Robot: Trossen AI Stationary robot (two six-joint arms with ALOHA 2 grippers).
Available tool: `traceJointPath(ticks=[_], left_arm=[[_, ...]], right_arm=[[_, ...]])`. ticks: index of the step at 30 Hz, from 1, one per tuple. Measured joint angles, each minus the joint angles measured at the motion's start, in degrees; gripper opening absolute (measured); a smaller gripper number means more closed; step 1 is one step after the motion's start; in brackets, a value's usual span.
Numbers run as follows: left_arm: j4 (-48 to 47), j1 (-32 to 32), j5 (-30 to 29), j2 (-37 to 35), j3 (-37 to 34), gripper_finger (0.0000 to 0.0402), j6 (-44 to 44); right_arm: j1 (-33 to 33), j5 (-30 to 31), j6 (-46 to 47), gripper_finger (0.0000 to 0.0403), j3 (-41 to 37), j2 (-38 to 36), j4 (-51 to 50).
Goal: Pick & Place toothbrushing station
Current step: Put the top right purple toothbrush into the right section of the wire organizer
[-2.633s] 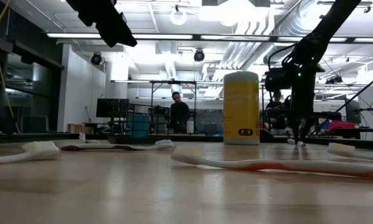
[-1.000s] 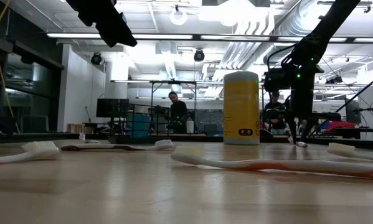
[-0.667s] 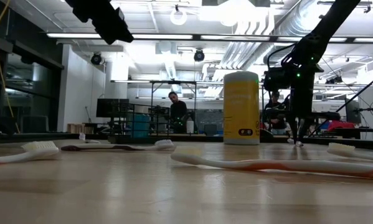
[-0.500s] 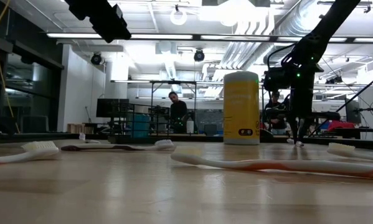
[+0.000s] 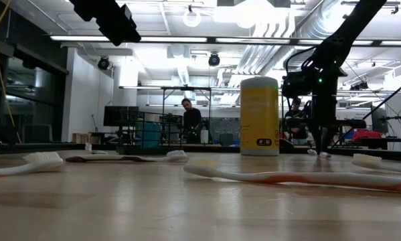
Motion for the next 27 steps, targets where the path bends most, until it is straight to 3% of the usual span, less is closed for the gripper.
traceJointPath(ticks=[18,27], left_arm=[[0.0,0.0,0.0,0.0,0.0,0.0145,-0.2],[0.0,0.0,0.0,0.0,0.0,0.0145,-0.2]], right_arm=[[1.1,3.7,-2.6,0.0004,0.0,-14.7,-4.6],[7.8,4.0,-8.2,0.0004,0.0,-27.8,-6.4]])
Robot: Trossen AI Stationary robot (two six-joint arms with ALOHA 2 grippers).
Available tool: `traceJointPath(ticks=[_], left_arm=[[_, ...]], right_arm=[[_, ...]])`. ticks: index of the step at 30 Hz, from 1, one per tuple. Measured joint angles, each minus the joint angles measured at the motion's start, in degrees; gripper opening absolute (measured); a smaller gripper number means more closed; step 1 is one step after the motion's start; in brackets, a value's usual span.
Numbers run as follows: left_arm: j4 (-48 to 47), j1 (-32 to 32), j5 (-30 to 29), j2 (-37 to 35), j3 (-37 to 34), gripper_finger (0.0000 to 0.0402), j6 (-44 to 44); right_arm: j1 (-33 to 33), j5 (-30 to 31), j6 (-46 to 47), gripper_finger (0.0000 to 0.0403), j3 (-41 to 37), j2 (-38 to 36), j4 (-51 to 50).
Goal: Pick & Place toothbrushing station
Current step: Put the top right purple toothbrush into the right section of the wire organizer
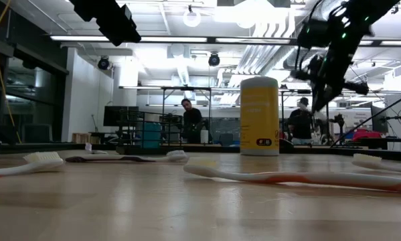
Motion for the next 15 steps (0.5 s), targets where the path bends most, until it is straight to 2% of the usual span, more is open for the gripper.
traceJointPath(ticks=[9,15], left_arm=[[0.0,0.0,0.0,0.0,0.0,0.0145,0.0],[0.4,0.0,0.0,0.0,0.0,0.0145,0.0]], right_arm=[[9.3,3.0,-1.3,0.0004,0.0,-12.5,-0.5],[17.5,4.0,-2.3,0.0004,0.0,-15.4,2.1]])
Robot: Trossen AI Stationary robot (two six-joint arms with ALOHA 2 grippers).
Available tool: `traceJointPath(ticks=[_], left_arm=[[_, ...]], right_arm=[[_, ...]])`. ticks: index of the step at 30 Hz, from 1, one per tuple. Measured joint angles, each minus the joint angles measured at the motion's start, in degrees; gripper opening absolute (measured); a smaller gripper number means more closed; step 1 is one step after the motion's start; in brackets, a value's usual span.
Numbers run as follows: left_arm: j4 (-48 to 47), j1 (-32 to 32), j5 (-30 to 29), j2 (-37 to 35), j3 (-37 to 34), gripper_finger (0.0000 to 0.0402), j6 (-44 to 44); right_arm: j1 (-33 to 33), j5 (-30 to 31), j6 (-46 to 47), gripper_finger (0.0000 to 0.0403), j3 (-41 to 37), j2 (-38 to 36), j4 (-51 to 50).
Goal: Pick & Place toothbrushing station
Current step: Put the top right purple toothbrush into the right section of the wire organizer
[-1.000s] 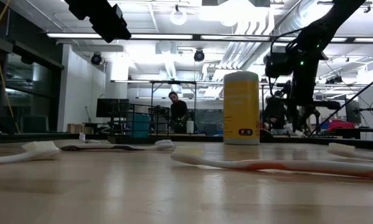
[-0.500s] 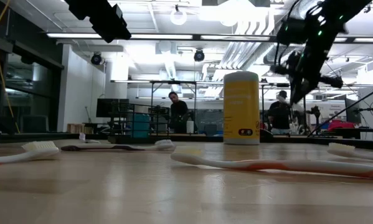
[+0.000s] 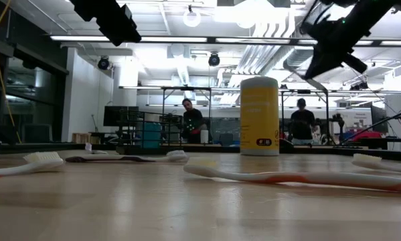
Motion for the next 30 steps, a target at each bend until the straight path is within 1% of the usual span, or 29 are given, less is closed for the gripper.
traceJointPath(ticks=[3,8,10,13,16,19,27,29,30], left_arm=[[1.5,0.0,0.0,0.0,0.0,0.0145,0.1],[4.1,0.0,-0.1,0.0,0.0,0.0145,1.7],[4.1,0.0,-1.0,0.0,0.0,0.0145,1.7],[4.1,0.0,-5.6,0.0,0.0,0.0145,1.7],[4.5,0.0,-12.3,0.0,0.0,0.0145,1.7],[6.0,0.4,-15.3,0.0,0.0,0.0145,2.0],[9.7,4.6,-14.9,0.0,0.0,0.0145,4.3],[11.1,5.9,-13.1,0.0,0.0,0.0145,5.0],[12.1,6.6,-11.3,0.0,0.0,0.0145,5.4]], right_arm=[[4.5,0.6,-1.1,0.0004,0.0,0.3,4.0],[11.1,0.5,-4.3,0.0004,0.0,1.9,14.0],[13.1,0.5,-5.8,0.0004,0.0,2.8,17.8],[15.8,0.6,-7.8,0.0004,0.0,4.7,22.4],[18.1,0.6,-9.7,0.0004,0.0,7.5,26.3],[20.0,0.6,-11.2,0.0004,0.0,11.0,30.0],[24.2,2.0,-17.7,0.0004,0.0,21.2,44.0],[25.3,1.8,-19.4,0.0004,0.0,23.3,48.3],[25.9,1.6,-20.4,0.0004,0.0,24.2,50.3]])
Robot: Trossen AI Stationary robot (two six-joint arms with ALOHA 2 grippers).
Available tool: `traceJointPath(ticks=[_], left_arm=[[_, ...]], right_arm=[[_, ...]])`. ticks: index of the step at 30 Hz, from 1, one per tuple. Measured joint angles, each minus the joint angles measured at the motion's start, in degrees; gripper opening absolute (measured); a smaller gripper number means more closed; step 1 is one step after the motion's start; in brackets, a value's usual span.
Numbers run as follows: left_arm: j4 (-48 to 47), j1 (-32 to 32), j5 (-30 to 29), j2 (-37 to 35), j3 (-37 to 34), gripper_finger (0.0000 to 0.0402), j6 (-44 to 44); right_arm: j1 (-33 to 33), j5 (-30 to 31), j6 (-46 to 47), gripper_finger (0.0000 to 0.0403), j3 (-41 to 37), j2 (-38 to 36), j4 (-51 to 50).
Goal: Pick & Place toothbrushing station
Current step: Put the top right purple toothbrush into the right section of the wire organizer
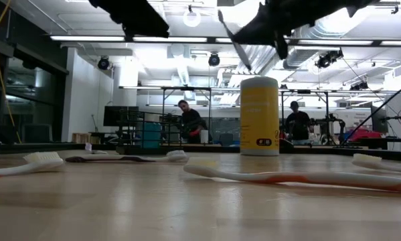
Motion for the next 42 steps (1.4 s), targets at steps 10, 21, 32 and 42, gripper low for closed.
traceJointPath(ticks=[10,21,32,42], left_arm=[[10.2,3.7,13.6,0.0,0.0,0.0145,3.2],[27.0,3.7,23.5,5.6,-0.1,0.0145,3.8],[41.0,3.7,26.6,11.4,-0.1,0.0145,2.5],[43.5,3.7,29.7,11.4,-0.1,0.0145,0.6]], right_arm=[[7.1,-2.8,-6.5,0.0004,0.0,3.6,13.4],[12.7,-2.8,-11.5,0.0004,0.0,3.6,16.7],[15.3,-2.8,-13.0,0.0004,0.0,3.6,16.7],[15.6,-2.8,-13.0,0.0004,0.0,3.9,16.8]])
